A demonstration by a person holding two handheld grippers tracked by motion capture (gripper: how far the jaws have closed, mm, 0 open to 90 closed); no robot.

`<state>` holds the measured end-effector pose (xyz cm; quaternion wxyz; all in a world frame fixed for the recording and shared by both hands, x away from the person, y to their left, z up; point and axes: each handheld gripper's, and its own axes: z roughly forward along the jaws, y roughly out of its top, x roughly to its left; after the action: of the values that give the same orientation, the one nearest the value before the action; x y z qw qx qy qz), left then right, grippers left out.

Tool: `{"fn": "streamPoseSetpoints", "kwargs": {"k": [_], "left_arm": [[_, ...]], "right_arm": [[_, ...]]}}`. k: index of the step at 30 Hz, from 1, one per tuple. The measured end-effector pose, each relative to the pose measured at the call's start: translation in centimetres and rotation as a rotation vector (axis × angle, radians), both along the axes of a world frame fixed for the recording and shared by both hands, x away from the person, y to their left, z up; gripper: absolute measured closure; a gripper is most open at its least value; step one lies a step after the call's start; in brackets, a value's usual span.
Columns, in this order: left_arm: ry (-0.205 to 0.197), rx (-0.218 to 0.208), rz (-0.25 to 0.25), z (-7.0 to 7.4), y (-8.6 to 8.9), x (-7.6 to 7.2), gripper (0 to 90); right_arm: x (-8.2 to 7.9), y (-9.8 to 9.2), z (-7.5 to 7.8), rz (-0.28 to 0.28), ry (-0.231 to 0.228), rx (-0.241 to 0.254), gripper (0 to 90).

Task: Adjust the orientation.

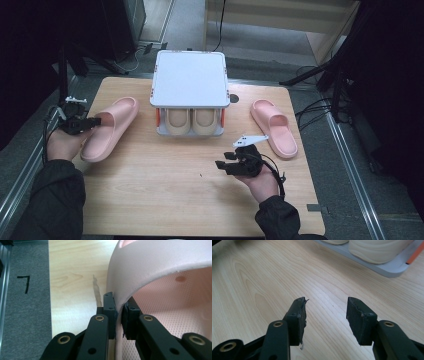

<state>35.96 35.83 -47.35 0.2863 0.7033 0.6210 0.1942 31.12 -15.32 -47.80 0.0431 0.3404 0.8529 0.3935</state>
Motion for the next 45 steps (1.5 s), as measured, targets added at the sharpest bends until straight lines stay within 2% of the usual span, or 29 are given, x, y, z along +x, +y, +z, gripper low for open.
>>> {"fn": "streamPoseSetpoints", "kwargs": {"k": [7,11,13,18,21,24,32,36,41,45], "left_arm": [[-0.024,-0.012,-0.053,1.1,-1.3,-3.6,83.1],[-0.014,-0.023,-0.102,1.4,-2.5,-5.4,83.0],[-0.01,-0.035,-0.124,1.5,-3.3,-6.0,83.0],[-0.019,-0.032,-0.203,1.9,-6.0,-7.0,83.0],[-0.026,-0.05,-0.236,2.0,-7.3,-7.4,83.1],[-0.034,-0.02,-0.283,1.9,-8.9,-7.6,83.0],[-0.044,-0.049,-0.34,1.4,-11.7,-7.5,82.9],[-0.03,-0.045,-0.375,1.0,-13.0,-7.2,82.8],[0.018,-0.011,-0.432,-0.2,-15.0,-6.6,82.7],[0.039,-0.01,-0.45,-1.1,-16.1,-6.1,82.6]], "right_arm": [[0.7,1.5,0.1,0.04,-0.004,-0.006,50.6],[1.0,2.0,0.1,0.051,-0.01,-0.003,51.3],[1.1,2.3,0.1,0.054,-0.012,0.004,52.2],[1.2,2.7,0.1,0.056,-0.012,0.007,52.7],[1.2,2.7,0.2,0.053,-0.013,0.012,52.8],[1.2,2.6,0.2,0.048,-0.012,0.018,53.0],[1.0,2.7,0.2,0.052,-0.025,0.02,54.8],[1.0,2.7,0.1,0.051,-0.027,0.015,55.0],[0.7,2.8,-0.2,0.04,-0.027,0.007,55.9],[0.5,2.9,-0.5,0.037,-0.028,0.002,57.7]]}}
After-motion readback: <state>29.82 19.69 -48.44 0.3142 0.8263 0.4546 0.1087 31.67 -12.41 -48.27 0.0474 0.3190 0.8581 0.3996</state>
